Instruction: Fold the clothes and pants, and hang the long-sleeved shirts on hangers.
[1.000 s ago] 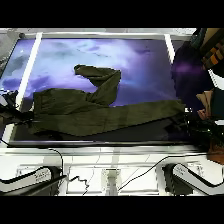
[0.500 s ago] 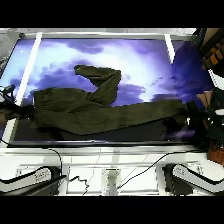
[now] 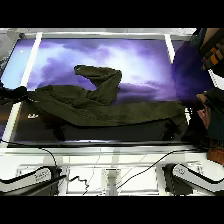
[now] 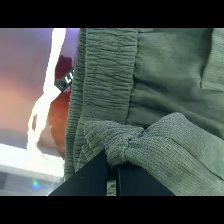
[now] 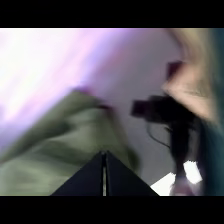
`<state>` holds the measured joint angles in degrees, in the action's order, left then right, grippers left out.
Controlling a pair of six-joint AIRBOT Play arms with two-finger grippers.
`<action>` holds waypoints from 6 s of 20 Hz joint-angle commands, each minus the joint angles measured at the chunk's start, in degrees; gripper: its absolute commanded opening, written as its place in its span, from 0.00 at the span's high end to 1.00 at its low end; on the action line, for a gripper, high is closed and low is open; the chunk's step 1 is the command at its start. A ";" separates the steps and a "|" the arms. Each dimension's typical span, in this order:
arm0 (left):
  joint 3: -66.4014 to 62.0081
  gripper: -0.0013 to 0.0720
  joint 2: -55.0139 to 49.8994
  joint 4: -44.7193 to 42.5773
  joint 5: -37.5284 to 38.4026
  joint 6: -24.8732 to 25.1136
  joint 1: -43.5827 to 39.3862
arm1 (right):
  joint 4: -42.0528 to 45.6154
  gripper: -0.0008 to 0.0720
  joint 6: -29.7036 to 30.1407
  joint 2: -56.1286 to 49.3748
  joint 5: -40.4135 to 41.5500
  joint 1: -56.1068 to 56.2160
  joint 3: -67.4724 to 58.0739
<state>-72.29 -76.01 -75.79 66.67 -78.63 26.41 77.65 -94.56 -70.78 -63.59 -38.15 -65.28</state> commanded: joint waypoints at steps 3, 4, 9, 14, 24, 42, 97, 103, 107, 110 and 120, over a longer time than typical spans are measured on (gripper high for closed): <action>-0.74 0.92 -0.13 -4.02 -0.28 1.55 0.07 | -1.57 0.34 9.94 -0.07 -12.61 -4.24 -0.33; -0.74 0.92 -0.20 -5.79 -0.04 1.53 0.04 | -6.73 0.25 9.88 -0.07 -13.42 -4.07 0.85; -0.74 0.92 -1.36 -9.09 -0.04 1.55 0.07 | -9.88 0.26 3.23 -0.09 -14.73 0.44 9.35; -0.74 0.92 -5.11 -9.07 1.31 1.53 0.07 | -7.89 0.26 -6.82 -0.11 -6.95 5.70 20.96; -0.74 0.92 -5.79 -9.09 1.27 1.55 0.07 | -7.17 0.69 -17.88 -5.35 11.98 8.20 24.13; -25.83 0.92 -5.60 1.05 3.52 -2.60 0.26 | 2.89 0.97 3.23 -5.11 -6.93 8.20 -26.77; 37.05 0.92 31.26 -39.36 -1.51 8.11 4.26 | 22.49 0.97 12.37 25.38 -21.14 18.49 22.93; 36.92 0.92 31.23 -44.83 -4.55 8.39 4.28 | 34.05 0.97 13.25 26.10 -22.91 18.49 22.91; 36.00 0.92 31.21 -45.46 -4.57 8.41 4.31 | 31.95 0.97 13.22 26.08 -23.21 18.49 22.91; 36.00 0.92 31.23 -45.44 -3.80 8.41 4.28 | 28.09 0.97 13.22 26.10 -26.03 18.51 22.93; 36.00 0.23 31.43 -45.27 -2.62 5.18 3.93 | 27.45 0.10 13.22 26.12 -28.33 18.51 22.91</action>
<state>-36.25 -44.71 -121.32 63.72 -70.70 30.39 105.32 -81.23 -44.71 -91.68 -19.70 -42.37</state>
